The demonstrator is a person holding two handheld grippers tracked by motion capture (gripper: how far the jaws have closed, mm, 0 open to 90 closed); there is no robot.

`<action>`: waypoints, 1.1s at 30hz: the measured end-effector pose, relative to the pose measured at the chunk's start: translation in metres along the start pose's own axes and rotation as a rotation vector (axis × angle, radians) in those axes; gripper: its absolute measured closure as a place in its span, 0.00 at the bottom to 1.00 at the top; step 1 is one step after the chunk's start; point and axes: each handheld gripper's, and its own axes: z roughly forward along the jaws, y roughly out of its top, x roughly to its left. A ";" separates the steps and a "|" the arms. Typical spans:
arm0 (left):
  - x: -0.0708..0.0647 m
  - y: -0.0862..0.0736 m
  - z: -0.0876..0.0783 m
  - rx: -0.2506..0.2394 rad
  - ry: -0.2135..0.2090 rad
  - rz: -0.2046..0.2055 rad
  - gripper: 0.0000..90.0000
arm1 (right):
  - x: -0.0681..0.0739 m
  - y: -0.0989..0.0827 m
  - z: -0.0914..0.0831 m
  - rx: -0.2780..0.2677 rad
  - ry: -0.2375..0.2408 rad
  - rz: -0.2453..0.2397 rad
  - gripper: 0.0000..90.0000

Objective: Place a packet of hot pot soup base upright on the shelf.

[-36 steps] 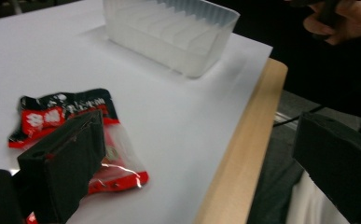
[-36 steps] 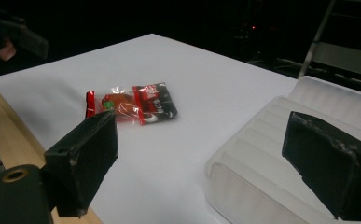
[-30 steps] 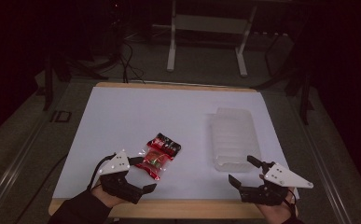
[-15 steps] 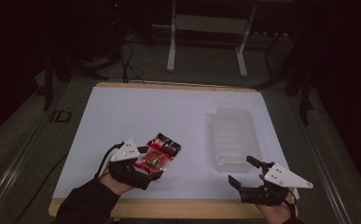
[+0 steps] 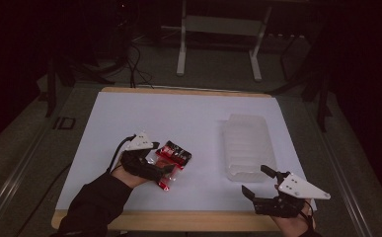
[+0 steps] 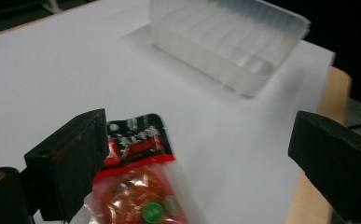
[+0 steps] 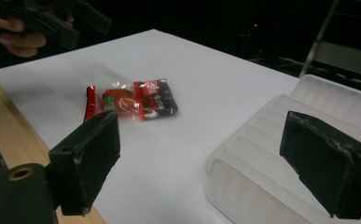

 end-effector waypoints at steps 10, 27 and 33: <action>0.022 0.005 0.025 0.062 0.039 -0.040 0.06 | 0.000 0.001 -0.001 -0.015 0.013 0.009 0.14; 0.063 0.013 0.065 0.161 0.090 -0.084 0.25 | 0.002 -0.001 0.002 0.006 0.042 0.008 0.15; 0.077 0.005 0.073 0.181 0.103 -0.092 0.41 | 0.002 -0.002 0.003 0.012 0.050 0.003 0.15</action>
